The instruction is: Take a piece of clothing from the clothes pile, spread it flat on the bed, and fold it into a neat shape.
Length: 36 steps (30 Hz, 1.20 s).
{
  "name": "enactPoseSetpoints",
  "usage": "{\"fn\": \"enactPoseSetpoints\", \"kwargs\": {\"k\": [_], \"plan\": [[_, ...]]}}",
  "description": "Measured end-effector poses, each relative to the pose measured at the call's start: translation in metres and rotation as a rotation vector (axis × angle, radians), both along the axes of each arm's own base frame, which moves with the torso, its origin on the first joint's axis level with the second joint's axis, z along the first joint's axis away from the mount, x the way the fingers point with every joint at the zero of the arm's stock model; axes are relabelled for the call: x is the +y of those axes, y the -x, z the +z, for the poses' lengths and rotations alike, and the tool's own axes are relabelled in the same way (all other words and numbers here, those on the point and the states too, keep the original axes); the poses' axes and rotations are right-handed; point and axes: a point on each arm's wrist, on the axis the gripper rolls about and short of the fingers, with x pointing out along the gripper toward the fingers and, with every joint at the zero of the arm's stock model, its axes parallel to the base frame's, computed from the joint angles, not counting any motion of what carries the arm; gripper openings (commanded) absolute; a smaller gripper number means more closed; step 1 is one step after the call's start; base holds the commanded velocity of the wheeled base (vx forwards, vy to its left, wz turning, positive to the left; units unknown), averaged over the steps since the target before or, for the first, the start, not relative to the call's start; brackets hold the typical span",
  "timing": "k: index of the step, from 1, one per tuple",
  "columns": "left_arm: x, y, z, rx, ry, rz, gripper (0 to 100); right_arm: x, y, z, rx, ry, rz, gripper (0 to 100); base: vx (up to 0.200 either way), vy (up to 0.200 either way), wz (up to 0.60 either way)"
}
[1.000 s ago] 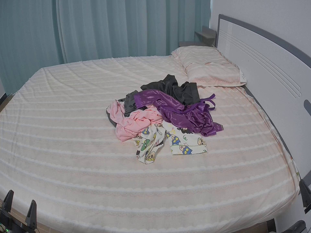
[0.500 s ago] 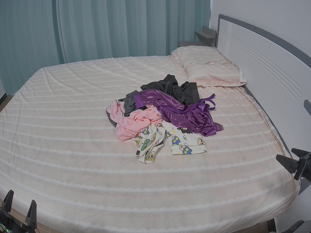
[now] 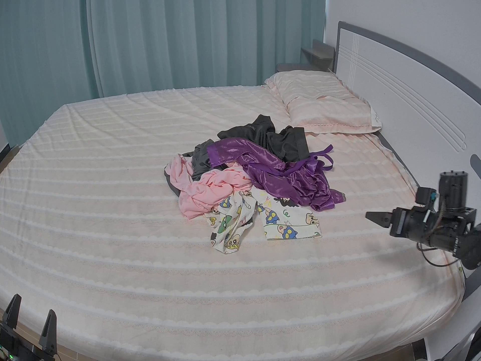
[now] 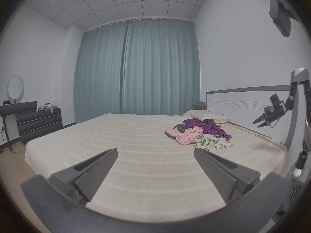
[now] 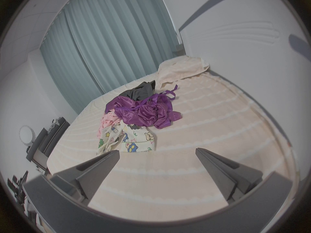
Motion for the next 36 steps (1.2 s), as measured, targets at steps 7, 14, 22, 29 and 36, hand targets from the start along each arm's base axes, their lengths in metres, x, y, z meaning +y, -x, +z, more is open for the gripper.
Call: {"fn": "enactPoseSetpoints", "kwargs": {"k": [7, 14, 22, 29, 36], "plan": [[0.000, 0.000, 0.000, 0.000, 0.000, 0.000, 100, 0.038, -0.075, -0.038, 0.029, -0.068, -0.002, 100, 0.000, 0.000, 0.00], [0.000, 0.000, 0.000, 0.000, 0.000, 0.000, 100, 0.074, -0.124, -0.080, 0.052, -0.105, 0.021, 100, 0.000, 0.000, 0.00], [0.000, 0.000, 0.000, 0.000, 0.000, 0.000, 100, 0.099, -0.141, -0.119, 0.100, -0.109, 0.054, 100, 0.000, 0.000, 0.00], [0.000, 0.000, 0.000, 0.000, 0.000, 0.000, 100, 0.120, -0.143, -0.126, 0.105, -0.109, 0.098, 100, 0.000, 0.000, 0.00], [0.000, 0.000, 0.000, 0.000, 0.000, 0.000, 100, 0.140, -0.146, -0.126, 0.098, -0.107, 0.135, 100, 0.000, 0.000, 0.00]]}}
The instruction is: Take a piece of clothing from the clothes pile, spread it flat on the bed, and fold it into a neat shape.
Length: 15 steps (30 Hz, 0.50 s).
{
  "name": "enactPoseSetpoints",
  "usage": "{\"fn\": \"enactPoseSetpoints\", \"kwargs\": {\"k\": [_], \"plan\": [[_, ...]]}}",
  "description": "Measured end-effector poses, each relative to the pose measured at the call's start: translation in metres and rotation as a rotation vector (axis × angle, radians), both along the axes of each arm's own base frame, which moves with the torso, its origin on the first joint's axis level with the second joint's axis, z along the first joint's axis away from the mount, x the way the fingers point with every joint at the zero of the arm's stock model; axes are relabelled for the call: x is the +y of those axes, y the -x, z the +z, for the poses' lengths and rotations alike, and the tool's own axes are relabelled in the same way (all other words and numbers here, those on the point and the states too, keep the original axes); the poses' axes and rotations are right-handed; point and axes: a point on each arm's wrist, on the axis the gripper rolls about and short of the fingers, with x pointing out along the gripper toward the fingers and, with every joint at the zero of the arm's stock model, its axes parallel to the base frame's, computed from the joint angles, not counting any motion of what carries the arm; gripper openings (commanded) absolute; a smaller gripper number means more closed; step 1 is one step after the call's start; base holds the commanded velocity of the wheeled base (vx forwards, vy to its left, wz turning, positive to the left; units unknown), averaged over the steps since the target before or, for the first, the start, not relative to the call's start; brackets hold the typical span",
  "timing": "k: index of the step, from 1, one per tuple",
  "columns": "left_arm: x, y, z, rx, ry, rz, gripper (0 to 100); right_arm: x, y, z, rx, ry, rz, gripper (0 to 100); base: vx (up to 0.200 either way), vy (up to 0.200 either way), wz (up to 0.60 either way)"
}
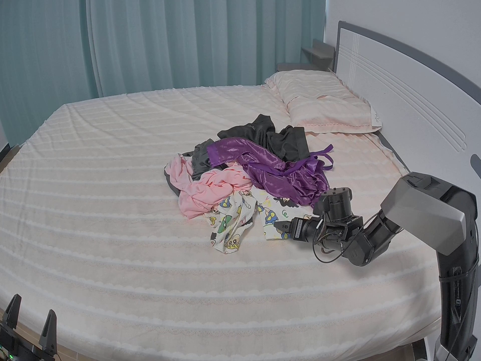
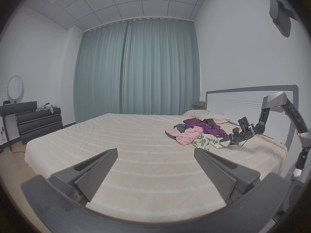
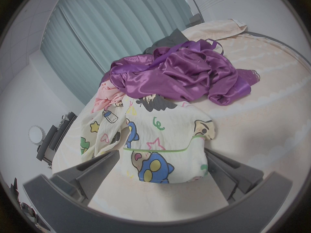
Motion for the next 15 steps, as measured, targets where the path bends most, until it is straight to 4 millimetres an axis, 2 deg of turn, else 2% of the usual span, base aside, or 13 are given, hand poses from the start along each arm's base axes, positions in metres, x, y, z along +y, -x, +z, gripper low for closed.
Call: {"fn": "enactPoseSetpoints", "kwargs": {"k": [1, 6, 15], "plan": [[0.000, 0.000, 0.000, 0.000, 0.000, 0.000, 100, 0.003, -0.001, 0.000, 0.004, 0.002, 0.004, 0, 0.000, 0.000, 0.00], [0.000, 0.000, 0.000, 0.000, 0.000, 0.000, 100, 0.014, -0.005, -0.001, 0.017, 0.010, 0.022, 0, 0.000, 0.000, 0.00], [0.000, 0.000, 0.000, 0.000, 0.000, -0.001, 100, 0.017, -0.008, -0.003, 0.011, 0.013, 0.024, 0, 0.000, 0.000, 0.00]]}}
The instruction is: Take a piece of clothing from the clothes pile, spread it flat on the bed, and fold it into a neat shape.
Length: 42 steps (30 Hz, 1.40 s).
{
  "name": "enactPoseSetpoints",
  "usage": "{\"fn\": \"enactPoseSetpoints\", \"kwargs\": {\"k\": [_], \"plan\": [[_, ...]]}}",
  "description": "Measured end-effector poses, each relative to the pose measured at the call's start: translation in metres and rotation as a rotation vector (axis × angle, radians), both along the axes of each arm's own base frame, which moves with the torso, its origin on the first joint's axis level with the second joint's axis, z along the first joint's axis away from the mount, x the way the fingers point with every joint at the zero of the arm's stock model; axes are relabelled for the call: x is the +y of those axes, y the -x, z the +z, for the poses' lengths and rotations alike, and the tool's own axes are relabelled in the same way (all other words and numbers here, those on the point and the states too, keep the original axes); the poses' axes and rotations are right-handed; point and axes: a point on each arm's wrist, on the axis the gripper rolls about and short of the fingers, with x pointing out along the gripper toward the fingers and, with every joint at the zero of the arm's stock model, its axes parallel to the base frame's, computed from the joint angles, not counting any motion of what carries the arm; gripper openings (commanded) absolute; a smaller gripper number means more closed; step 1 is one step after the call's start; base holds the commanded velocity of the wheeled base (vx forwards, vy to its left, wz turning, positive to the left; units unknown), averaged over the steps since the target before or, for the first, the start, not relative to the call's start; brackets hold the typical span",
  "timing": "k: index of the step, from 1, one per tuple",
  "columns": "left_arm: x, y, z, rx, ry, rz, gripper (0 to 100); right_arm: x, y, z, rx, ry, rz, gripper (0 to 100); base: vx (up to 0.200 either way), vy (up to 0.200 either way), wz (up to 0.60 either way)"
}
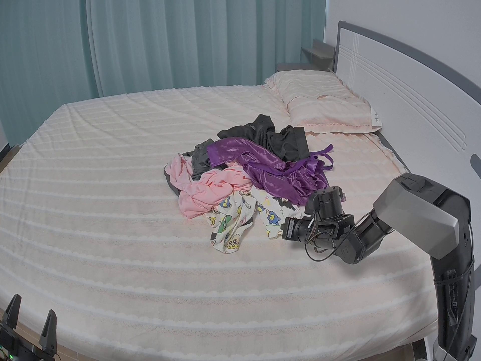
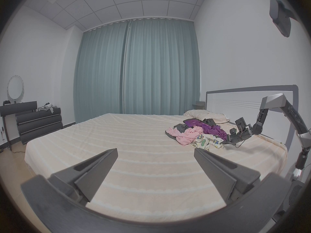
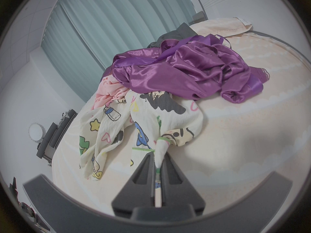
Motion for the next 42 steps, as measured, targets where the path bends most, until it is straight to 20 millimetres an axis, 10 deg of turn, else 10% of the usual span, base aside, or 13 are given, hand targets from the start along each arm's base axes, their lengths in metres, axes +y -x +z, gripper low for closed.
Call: {"fn": "enactPoseSetpoints", "kwargs": {"k": [10, 32, 42], "plan": [[0.000, 0.000, 0.000, 0.000, 0.000, 0.000, 100, -0.020, 0.036, 0.009, 0.084, -0.014, -0.027, 0, 0.000, 0.000, 0.00], [0.000, 0.000, 0.000, 0.002, -0.015, -0.008, 100, -0.089, 0.205, 0.048, 0.032, -0.194, 0.044, 0, 0.000, 0.000, 0.00], [-0.001, 0.000, 0.000, 0.000, -0.071, -0.038, 100, -0.106, 0.241, 0.077, 0.042, -0.251, 0.079, 0, 0.000, 0.000, 0.00]]}}
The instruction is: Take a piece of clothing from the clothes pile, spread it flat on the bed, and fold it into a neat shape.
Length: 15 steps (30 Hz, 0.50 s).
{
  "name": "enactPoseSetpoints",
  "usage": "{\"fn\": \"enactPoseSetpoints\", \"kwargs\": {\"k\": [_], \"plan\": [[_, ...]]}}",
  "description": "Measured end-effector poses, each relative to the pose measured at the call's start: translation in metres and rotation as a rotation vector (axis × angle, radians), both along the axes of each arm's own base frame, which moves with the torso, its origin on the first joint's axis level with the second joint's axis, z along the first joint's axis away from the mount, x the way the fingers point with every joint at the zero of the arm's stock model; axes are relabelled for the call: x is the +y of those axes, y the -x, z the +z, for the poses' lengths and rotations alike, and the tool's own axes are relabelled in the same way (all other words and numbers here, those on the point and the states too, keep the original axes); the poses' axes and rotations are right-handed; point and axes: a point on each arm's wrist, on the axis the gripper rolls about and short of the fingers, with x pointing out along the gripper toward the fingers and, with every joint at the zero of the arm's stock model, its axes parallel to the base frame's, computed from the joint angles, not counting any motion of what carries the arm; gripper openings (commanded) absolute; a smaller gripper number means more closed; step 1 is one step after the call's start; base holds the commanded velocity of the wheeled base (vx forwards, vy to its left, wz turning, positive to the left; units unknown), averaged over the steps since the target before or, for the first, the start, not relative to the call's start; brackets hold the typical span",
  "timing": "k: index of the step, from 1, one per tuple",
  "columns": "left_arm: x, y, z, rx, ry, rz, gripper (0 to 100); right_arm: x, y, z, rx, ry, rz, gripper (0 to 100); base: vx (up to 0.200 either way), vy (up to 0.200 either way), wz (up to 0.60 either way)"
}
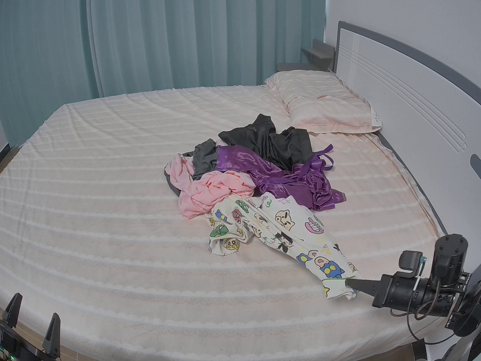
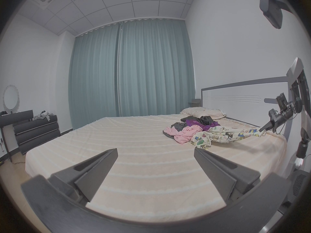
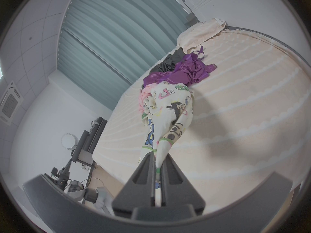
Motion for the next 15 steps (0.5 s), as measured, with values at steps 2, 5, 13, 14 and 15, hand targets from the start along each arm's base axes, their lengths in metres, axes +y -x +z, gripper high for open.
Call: {"fn": "enactPoseSetpoints", "kwargs": {"k": [2, 5, 13, 14, 15], "plan": [[0.000, 0.000, 0.000, -0.003, -0.005, -0.007, 100, -0.005, 0.006, 0.008, -0.018, -0.018, 0.009, 0, 0.000, 0.000, 0.00], [0.000, 0.001, 0.005, -0.029, 0.023, -0.018, 100, -0.012, 0.013, 0.021, -0.069, -0.055, 0.010, 0, 0.000, 0.000, 0.00], [-0.002, 0.001, 0.060, -0.092, 0.089, -0.144, 100, -0.030, 0.021, 0.045, -0.170, -0.148, 0.026, 0, 0.000, 0.000, 0.00], [-0.003, -0.003, 0.065, -0.066, 0.085, -0.178, 100, -0.033, 0.022, 0.048, -0.181, -0.159, 0.026, 0, 0.000, 0.000, 0.00], [-0.004, -0.007, 0.068, -0.041, 0.081, -0.209, 100, -0.035, 0.022, 0.050, -0.192, -0.167, 0.026, 0, 0.000, 0.000, 0.00]]}}
